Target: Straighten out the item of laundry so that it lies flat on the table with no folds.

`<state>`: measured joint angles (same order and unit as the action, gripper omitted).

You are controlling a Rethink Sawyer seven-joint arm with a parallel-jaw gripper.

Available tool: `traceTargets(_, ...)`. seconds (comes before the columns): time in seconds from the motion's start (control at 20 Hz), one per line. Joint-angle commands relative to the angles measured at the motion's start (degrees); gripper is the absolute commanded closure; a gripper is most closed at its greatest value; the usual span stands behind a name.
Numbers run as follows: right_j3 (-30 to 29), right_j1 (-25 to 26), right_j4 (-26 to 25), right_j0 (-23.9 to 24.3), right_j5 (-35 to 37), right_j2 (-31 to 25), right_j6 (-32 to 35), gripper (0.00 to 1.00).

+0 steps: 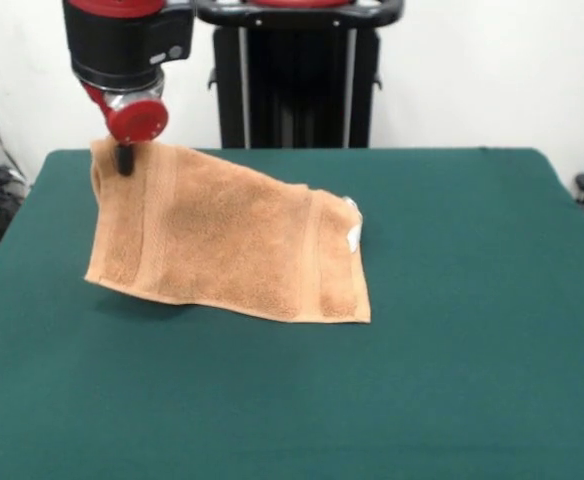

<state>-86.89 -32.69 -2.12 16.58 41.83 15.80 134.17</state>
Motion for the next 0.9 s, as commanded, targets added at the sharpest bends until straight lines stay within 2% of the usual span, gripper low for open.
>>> traceTargets(0.05,-1.5,2.4,-3.2,-2.7,-3.8,-8.9,-3.6,1.0)
traceTargets(0.25,-2.6,3.1,-2.8,-3.2,-7.2,-10.2,-1.7,1.0)
traceTargets(0.5,-2.1,3.7,-4.9,-4.2,-8.9,-10.0,-1.6,1.0)
traceTargets(0.55,-2.0,3.7,-5.7,-4.0,-8.8,-10.3,-2.5,0.0)
traceTargets(0.7,-2.1,4.0,-4.6,-4.4,-7.6,-9.6,-0.5,0.0)
traceTargets(0.9,-3.2,3.7,-5.1,-5.0,-10.2,-8.9,0.8,0.0)
